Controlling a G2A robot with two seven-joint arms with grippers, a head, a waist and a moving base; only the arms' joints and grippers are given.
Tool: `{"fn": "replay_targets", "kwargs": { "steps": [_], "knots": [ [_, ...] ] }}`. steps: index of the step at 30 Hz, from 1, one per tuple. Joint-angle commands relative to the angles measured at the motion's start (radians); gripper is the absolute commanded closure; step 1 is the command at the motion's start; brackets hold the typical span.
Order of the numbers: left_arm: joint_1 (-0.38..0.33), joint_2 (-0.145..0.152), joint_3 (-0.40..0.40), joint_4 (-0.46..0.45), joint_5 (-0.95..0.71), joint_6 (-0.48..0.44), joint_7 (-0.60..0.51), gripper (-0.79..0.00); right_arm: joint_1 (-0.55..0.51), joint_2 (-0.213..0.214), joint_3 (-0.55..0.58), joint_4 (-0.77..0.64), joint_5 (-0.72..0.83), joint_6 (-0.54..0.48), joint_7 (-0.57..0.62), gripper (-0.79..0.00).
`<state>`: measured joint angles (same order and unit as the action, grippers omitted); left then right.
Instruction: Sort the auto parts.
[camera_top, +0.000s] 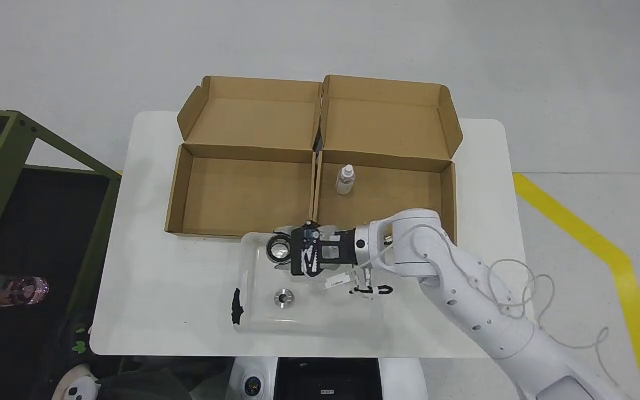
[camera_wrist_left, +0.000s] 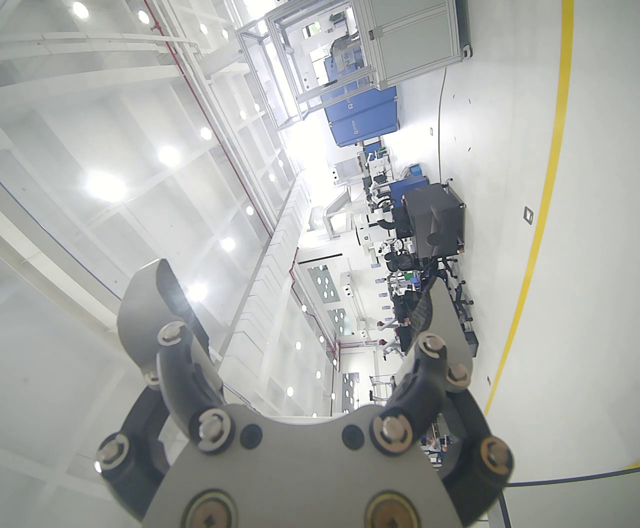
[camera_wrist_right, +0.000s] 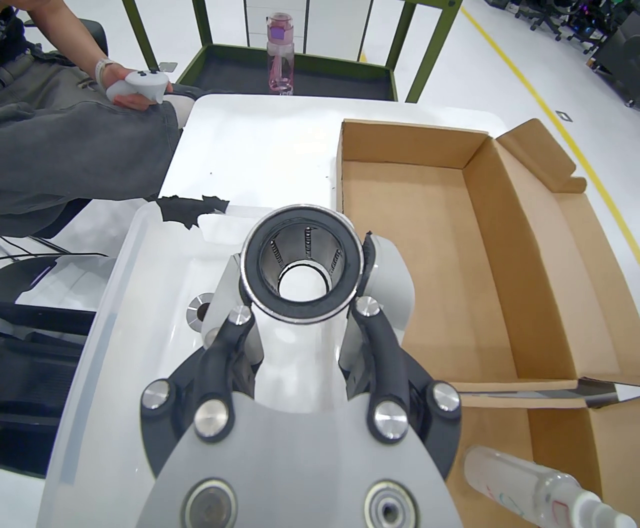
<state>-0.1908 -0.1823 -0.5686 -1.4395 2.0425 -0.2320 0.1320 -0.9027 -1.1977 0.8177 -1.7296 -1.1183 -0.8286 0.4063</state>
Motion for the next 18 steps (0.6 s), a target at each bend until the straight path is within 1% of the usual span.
{"fn": "replay_targets", "kwargs": {
  "steps": [1, 10, 18],
  "knots": [
    [0.000, 0.000, 0.000, 0.000, 0.000, 0.000, 0.000, -0.785, 0.001, 0.002, 0.015, -0.002, 0.006, 0.002, -0.003, 0.000],
    [0.000, 0.000, 0.000, 0.000, 0.000, 0.000, 0.000, -0.785, 0.037, 0.001, 0.052, 0.012, 0.021, 0.024, -0.020, 0.000],
    [0.000, 0.000, 0.000, 0.000, 0.000, 0.000, 0.000, -0.785, 0.091, -0.015, 0.030, 0.062, 0.026, 0.068, -0.025, 0.000]
  ]
}}
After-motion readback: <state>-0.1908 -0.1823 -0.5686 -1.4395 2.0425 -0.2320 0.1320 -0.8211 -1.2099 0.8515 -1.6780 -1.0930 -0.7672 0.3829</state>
